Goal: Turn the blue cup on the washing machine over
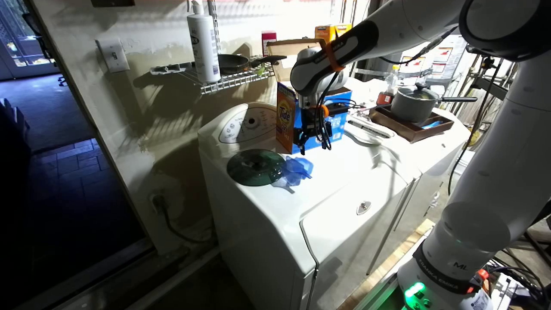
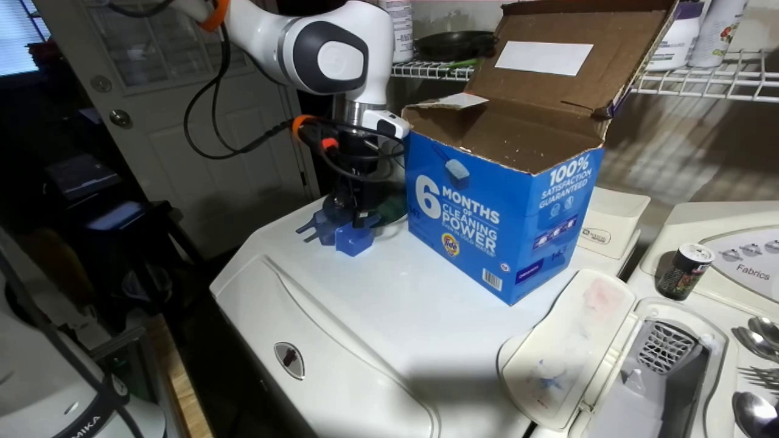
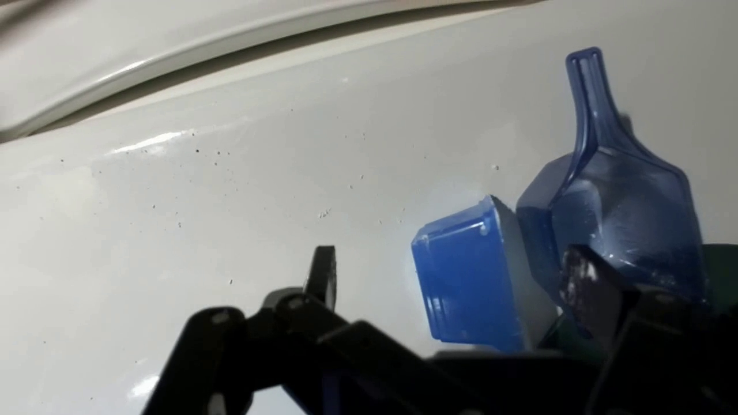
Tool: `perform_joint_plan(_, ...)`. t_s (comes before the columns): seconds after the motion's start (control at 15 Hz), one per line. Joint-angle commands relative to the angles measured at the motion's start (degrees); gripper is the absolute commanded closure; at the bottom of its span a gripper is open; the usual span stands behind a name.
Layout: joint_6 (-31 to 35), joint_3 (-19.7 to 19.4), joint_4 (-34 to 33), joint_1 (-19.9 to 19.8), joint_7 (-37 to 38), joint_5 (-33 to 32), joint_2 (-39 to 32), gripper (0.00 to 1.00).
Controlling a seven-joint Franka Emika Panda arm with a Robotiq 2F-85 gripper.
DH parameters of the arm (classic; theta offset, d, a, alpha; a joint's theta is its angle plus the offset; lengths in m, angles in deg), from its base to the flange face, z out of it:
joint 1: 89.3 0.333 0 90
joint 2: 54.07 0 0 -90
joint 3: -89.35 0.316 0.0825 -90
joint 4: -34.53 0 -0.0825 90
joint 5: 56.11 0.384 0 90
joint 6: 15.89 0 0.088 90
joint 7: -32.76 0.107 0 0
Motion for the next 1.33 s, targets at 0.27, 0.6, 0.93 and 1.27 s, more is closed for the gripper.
perform_joint_plan(0.27,-5.33,0.22,-5.64,1.16,2.69,-4.45,-5.38,0.0)
perform_joint_plan(0.6,-5.61,0.24,-7.5,2.07,2.97,-7.46,-8.16,0.0)
perform_joint_plan(0.93,-6.27,0.39,-8.61,3.0,3.35,-9.41,-9.64,0.0)
perform_joint_plan(1.27,-6.55,0.38,-8.98,3.49,3.38,-10.76,-10.16,0.0)
